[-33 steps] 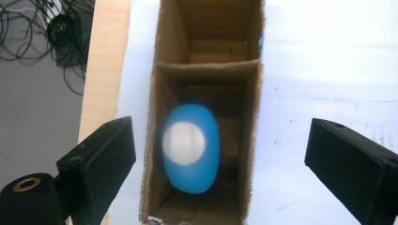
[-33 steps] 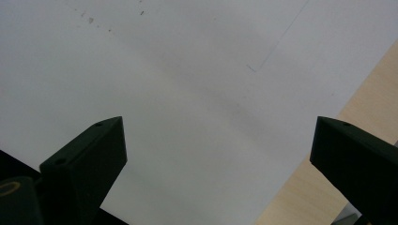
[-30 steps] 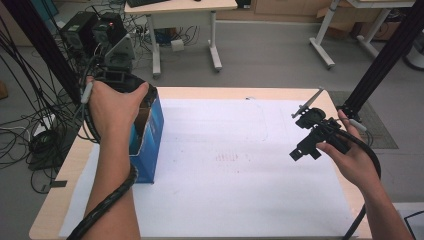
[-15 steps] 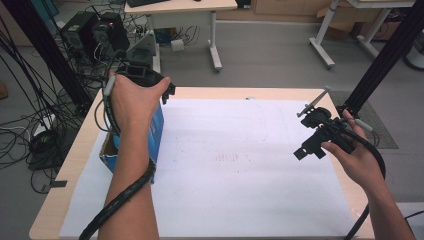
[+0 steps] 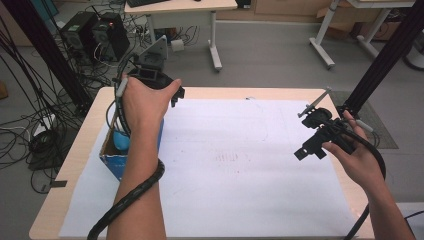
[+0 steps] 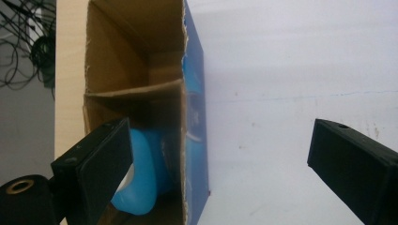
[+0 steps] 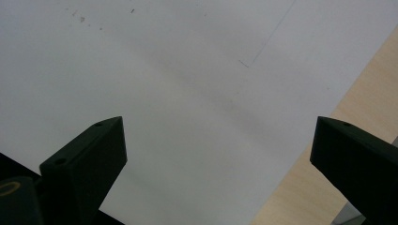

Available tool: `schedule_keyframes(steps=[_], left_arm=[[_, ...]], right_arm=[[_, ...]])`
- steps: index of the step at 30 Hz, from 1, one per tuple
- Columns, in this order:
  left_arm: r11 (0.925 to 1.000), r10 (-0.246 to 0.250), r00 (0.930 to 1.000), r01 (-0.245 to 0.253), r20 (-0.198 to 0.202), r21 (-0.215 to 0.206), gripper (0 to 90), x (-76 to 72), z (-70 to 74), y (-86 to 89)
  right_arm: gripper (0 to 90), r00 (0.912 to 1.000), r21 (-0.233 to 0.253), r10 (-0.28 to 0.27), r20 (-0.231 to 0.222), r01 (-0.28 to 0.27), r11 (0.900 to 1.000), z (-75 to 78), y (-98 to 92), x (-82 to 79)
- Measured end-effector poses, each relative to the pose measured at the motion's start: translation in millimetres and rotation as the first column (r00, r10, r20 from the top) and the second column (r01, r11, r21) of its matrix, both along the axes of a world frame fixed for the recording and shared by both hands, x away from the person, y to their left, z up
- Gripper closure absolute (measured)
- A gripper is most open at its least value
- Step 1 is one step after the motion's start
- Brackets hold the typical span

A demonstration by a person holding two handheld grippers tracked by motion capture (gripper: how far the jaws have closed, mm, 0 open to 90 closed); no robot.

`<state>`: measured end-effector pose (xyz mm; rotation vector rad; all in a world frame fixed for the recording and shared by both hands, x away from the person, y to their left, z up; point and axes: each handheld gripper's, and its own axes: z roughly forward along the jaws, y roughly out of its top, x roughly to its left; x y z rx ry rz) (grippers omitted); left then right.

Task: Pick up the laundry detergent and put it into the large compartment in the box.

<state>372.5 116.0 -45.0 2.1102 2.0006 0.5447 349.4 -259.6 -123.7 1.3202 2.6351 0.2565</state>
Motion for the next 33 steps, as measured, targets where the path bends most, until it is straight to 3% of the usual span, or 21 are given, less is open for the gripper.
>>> schedule_keyframes(steps=[33], left_arm=[[0.9998,-0.012,0.9999,0.012,-0.011,0.014,7.4,-2.6,-2.1,0.5]], right_arm=[[4.2,1.0000,0.001,0.007,0.005,-0.007,1.000,0.6,1.7,-3.1]])
